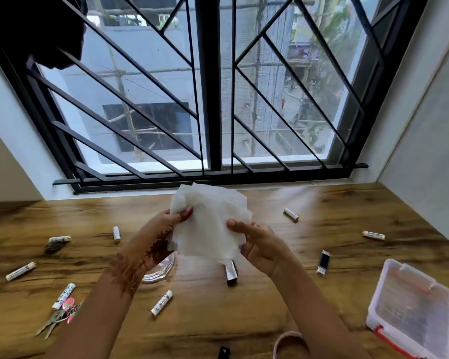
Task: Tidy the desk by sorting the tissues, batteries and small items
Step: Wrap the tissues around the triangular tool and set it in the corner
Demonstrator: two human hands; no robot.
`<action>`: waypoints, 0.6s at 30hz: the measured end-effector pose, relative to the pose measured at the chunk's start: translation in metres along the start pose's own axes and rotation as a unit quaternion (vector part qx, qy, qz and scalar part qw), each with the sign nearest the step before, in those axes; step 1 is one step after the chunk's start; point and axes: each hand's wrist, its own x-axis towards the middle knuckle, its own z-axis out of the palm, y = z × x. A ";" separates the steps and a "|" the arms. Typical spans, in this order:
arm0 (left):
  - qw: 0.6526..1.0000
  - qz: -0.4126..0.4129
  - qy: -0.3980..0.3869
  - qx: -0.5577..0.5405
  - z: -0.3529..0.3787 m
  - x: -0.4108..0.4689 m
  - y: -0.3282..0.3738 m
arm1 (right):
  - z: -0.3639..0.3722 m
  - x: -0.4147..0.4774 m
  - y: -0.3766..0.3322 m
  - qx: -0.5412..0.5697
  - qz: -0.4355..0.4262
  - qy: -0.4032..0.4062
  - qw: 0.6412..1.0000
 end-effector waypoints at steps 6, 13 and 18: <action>0.992 0.010 -0.035 0.123 -0.002 0.029 0.007 | 0.006 -0.009 -0.022 -0.055 -0.070 0.065 0.994; 0.967 0.040 -0.089 0.237 0.011 0.059 0.032 | 0.018 -0.005 -0.028 -0.220 -0.262 0.218 0.914; 0.937 0.052 -0.075 0.338 0.008 0.089 0.032 | 0.021 -0.001 0.003 -0.462 -0.366 0.284 0.756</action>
